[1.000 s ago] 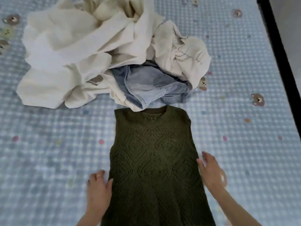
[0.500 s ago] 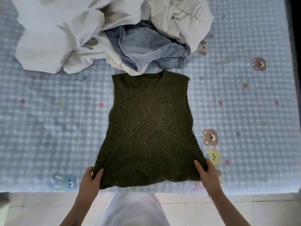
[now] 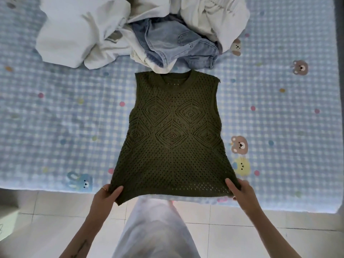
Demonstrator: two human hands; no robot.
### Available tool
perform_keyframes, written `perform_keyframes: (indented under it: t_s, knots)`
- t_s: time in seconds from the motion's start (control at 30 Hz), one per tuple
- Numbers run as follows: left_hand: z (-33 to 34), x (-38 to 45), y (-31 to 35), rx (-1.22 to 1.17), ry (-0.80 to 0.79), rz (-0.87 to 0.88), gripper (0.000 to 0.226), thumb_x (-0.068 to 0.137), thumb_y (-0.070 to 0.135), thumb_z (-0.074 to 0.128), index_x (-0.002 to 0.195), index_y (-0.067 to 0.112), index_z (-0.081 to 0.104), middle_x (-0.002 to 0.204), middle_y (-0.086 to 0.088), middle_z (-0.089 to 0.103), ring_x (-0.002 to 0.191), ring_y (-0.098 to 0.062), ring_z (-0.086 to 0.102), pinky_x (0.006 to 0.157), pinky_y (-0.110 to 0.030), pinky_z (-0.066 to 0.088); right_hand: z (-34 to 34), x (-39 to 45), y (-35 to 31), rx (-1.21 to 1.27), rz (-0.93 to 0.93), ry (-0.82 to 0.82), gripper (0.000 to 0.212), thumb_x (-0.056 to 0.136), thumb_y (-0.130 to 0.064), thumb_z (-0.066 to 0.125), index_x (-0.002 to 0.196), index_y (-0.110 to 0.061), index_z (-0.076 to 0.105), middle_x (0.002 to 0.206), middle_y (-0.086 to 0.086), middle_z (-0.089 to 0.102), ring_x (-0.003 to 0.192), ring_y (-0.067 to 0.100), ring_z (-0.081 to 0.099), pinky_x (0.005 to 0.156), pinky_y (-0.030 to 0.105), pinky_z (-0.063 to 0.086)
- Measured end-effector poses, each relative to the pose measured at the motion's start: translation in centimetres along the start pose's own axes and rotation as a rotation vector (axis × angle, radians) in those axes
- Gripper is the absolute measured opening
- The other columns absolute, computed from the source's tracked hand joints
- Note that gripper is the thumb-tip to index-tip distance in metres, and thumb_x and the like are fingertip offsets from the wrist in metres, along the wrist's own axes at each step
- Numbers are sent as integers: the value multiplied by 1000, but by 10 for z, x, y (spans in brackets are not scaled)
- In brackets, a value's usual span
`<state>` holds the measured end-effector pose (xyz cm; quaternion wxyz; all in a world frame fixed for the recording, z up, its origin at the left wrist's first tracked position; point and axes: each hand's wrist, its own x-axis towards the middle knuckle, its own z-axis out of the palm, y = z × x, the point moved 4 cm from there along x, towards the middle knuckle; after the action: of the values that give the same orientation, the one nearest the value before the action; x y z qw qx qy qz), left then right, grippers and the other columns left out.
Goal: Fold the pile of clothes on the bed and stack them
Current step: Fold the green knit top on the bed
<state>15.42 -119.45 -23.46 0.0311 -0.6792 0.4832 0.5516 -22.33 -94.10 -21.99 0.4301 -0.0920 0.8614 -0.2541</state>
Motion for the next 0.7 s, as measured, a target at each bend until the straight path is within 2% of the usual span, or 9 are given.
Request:
perform_keyframes:
  t_s: [0.07,0.13,0.27,0.33,0.4,0.47,0.5,0.6,0.7]
  knots:
    - [0,-1,-4,-38,-35,-19,15,84,17,69,81,5,60,68,-6,63,64,-17,55,60,-25,38,0,-1,1,70,6,-36,16,86,-18,68,81,-4,68,69,10,58,65,22,63,66,31,53]
    - [-1,-1,-6,-122,-27,-25,10,85,14,67,87,8,60,72,-5,66,66,-18,57,64,-28,44,-1,-2,2,109,5,-61,1,85,-9,69,84,-8,69,66,8,60,57,14,60,57,21,52]
    - [0,-1,-12,-257,1,-83,13,91,15,60,96,3,60,73,-10,68,62,-22,62,64,-31,53,2,-5,4,51,55,-150,36,89,-21,64,57,-12,49,45,-10,37,50,15,38,47,15,30]
    - [3,-3,-16,-277,-61,-143,19,89,16,62,98,0,62,70,-10,64,63,-21,58,64,-29,50,0,-8,3,89,75,-119,38,90,-30,61,56,-15,54,47,-12,45,51,10,46,50,13,36]
    - [3,-6,-16,-402,-113,-190,19,88,15,63,102,1,64,83,-8,69,75,-19,62,71,-30,53,-4,-10,2,322,113,-116,28,93,-30,57,74,-14,70,68,-19,61,70,1,62,62,15,49]
    - [-1,-7,-11,-624,-103,-188,19,91,12,58,108,5,64,101,-4,72,92,-16,67,78,-31,58,-7,-12,2,616,165,-141,26,95,-24,53,105,-5,67,101,-3,69,97,12,66,80,28,58]
    - [-5,-8,-10,-691,-73,-179,19,92,11,56,110,7,63,103,-4,72,95,-17,67,78,-29,58,-10,-14,1,639,172,-133,32,94,-25,53,111,1,62,102,5,68,95,18,66,78,27,58]
    - [-16,-12,-17,-497,67,-182,13,93,14,57,103,6,58,90,-10,67,72,-24,64,57,-30,58,-16,-21,3,438,150,-35,46,89,-37,55,101,7,55,72,10,47,59,17,50,47,24,43]
    - [-22,-13,-32,-285,155,-171,16,91,18,60,92,3,55,62,-12,60,44,-21,53,50,-31,44,-15,-25,13,282,196,17,29,93,-38,55,89,-12,67,80,8,63,72,20,59,61,32,49]
